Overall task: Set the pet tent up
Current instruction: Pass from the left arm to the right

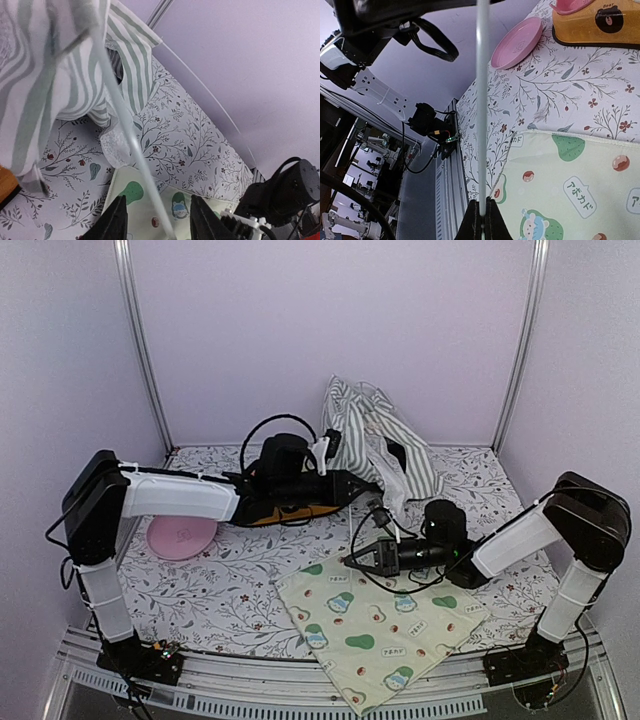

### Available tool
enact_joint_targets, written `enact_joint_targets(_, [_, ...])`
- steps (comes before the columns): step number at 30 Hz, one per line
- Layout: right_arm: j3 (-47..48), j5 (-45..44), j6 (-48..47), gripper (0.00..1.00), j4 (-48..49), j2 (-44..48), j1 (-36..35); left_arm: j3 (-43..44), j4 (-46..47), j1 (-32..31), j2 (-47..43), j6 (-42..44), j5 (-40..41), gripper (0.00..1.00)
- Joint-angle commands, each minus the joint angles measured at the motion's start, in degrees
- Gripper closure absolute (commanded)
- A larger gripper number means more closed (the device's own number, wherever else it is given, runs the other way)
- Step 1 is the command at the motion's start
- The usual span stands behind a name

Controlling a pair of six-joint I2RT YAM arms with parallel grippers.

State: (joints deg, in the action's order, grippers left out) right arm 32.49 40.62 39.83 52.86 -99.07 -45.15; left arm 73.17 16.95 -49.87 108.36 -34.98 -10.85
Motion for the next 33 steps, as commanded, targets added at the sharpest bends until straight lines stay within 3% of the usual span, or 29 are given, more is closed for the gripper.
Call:
enact_joint_targets(1, [2.6, -0.5, 0.0, 1.0, 0.0, 2.0, 2.5, -6.8, 7.3, 0.0, -7.7, 4.4, 1.1, 0.53])
enact_joint_targets(7, [4.6, 0.5, 0.3, 1.0, -1.7, 1.8, 3.2, -14.0, 11.4, 0.9, -14.1, 6.5, 4.1, 0.47])
enact_joint_targets(13, [6.0, 0.6, 0.2, 1.0, -3.5, 2.7, 3.7, -22.0, 18.5, 4.7, -15.4, 7.7, 8.2, 0.53])
enact_joint_targets(21, [7.6, 1.0, -0.2, 1.0, -5.2, 3.0, 3.7, -16.9, 24.0, 5.0, -4.9, 19.0, 8.8, 0.6])
enact_joint_targets(24, [8.0, 1.0, -0.3, 1.0, -6.0, 3.2, 3.7, -14.6, 25.8, 4.9, -1.1, 21.7, 9.9, 0.69])
enact_joint_targets(33, [8.7, 1.3, -0.7, 1.0, -7.8, 3.9, 4.3, -11.9, 32.2, 3.9, 6.2, 29.3, 11.8, 0.7])
